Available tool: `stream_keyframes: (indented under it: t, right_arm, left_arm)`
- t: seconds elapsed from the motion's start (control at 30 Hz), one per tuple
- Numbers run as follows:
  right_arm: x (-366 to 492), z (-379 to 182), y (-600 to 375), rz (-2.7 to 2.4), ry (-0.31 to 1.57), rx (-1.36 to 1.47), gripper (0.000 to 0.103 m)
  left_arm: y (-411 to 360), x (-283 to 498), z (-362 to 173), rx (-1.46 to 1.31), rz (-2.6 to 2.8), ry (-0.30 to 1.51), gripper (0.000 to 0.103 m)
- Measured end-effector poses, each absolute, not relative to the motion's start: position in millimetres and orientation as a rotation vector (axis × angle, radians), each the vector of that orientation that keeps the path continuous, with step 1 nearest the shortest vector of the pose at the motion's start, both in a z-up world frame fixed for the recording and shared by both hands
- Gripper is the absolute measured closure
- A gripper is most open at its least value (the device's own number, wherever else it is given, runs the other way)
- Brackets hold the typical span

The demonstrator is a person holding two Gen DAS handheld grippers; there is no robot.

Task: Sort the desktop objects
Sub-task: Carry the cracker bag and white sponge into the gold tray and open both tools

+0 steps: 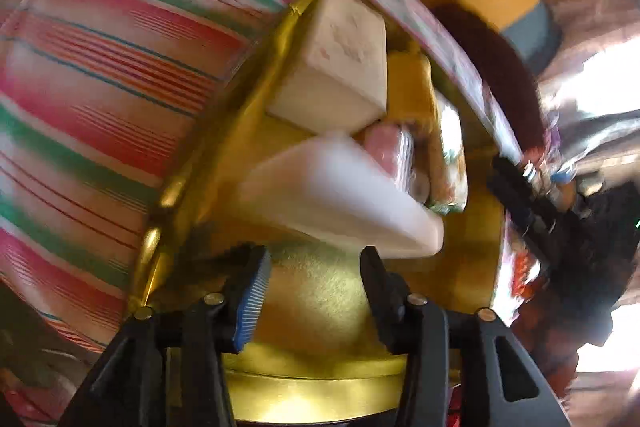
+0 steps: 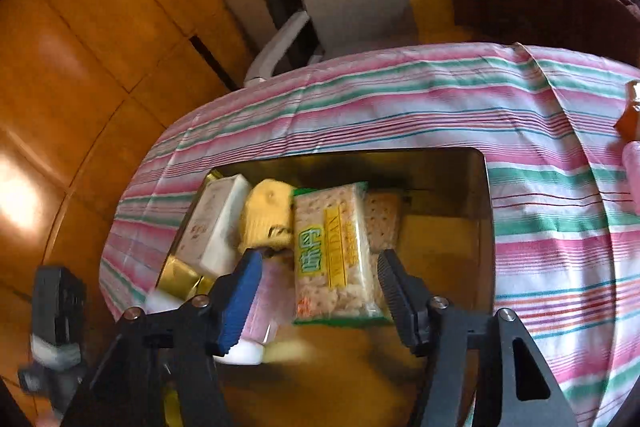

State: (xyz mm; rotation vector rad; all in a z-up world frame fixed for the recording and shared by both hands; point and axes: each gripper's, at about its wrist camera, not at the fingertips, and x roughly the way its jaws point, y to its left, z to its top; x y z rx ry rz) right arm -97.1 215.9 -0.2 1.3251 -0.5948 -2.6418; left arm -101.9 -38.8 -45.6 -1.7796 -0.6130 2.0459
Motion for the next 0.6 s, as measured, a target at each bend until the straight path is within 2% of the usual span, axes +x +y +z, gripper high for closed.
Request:
stream_keyframes:
  t: [0.23, 0.3, 0.43, 0.6]
  right_arm:
    - [-69.6, 10.3, 218.3, -2.657, -0.579, 1.261, 0.042]
    - [-65.6, 12.5, 211.0, -2.646, -0.516, 1.249, 0.052]
    - [-61.5, 12.6, 193.3, -2.651, -0.373, 1.246, 0.060]
    - [-53.8, 10.6, 185.7, -2.612, -0.374, 1.250, 0.062]
  left_arm:
    - [-31.8, -97.9, -23.5, -1.651, 2.194, -0.637, 0.056]
    - [-26.4, -97.2, -19.7, -1.612, 2.226, -0.625, 0.056]
    - [-14.0, -107.5, -15.0, -1.597, 2.222, -0.608, 0.057]
    - [-2.9, -113.6, -17.6, -1.641, 2.328, -0.404, 0.057]
